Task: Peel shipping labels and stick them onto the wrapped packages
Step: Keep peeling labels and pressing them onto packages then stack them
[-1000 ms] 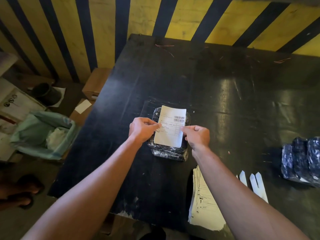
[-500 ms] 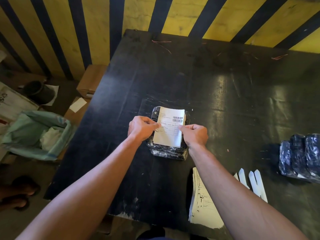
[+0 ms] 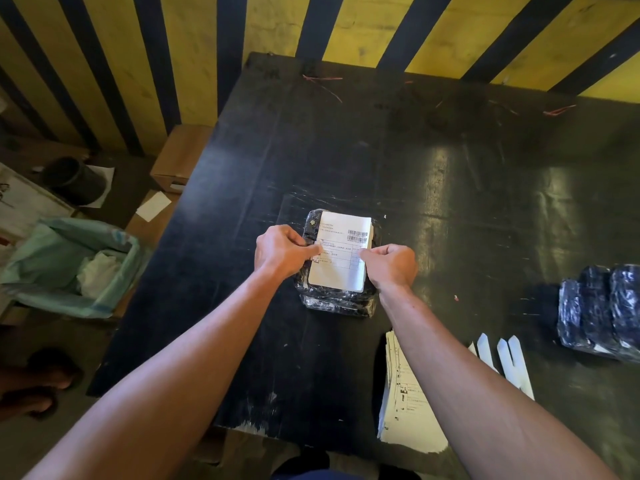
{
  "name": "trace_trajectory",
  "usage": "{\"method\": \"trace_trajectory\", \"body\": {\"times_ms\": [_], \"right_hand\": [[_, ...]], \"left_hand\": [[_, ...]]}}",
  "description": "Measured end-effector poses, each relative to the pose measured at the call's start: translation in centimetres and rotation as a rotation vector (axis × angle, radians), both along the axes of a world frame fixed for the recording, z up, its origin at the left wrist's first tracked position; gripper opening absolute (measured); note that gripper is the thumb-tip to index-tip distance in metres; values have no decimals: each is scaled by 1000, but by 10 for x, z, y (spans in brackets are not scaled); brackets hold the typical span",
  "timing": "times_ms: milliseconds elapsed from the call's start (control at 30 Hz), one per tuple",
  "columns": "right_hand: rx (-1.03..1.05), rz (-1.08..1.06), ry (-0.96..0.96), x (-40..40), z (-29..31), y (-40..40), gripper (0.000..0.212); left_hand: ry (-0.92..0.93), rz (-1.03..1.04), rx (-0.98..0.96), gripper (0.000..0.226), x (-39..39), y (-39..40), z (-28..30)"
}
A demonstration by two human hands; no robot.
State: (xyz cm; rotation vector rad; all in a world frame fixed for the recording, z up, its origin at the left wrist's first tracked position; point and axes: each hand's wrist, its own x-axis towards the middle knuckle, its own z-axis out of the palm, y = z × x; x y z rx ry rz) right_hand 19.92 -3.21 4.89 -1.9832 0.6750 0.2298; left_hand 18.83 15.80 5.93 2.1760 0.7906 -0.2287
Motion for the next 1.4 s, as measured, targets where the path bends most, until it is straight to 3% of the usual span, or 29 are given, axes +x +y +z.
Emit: {"method": "trace_trajectory", "body": {"times_ms": [100,167,233,267,300,400,467,900,1000,1100,1400], "right_hand": [[-61,8,-22,-1,3,-3,32],[-197,100,-135,-2,-2,-10,42],[-418,360,-425,-7,-11,-16,26],[-509,505,-562,-10,-13,-17,18],[-561,655,-639,-13,-16,-16,22],[-586,1022,-523,-21,-19,-11,59],[-638,1121,-393,-20,-22,-9,70],[-562,1078,43,82,-13,-18,71],[-613,1052,-191,64,-11,-25,70],[-639,1231,-396,17,-10,-18,71],[-842,1280,-277,-8,-7,-60,73]], "left_hand": [[-43,-71,130,44,-7,4,0],[-259,-266,242,31,-16,5,-8],[-465,-508,351,23,-28,2,-17],[-497,-620,389,30,-35,0,-24],[-491,-709,400,41,-41,-2,-32],[-358,-844,380,66,-57,-6,-47],[-280,-891,405,68,-63,-8,-52],[-196,-911,446,67,-61,-11,-53],[-200,-903,427,67,-58,-12,-53],[-220,-890,410,67,-57,-11,-53],[-219,-912,427,69,-56,-11,-56]]}}
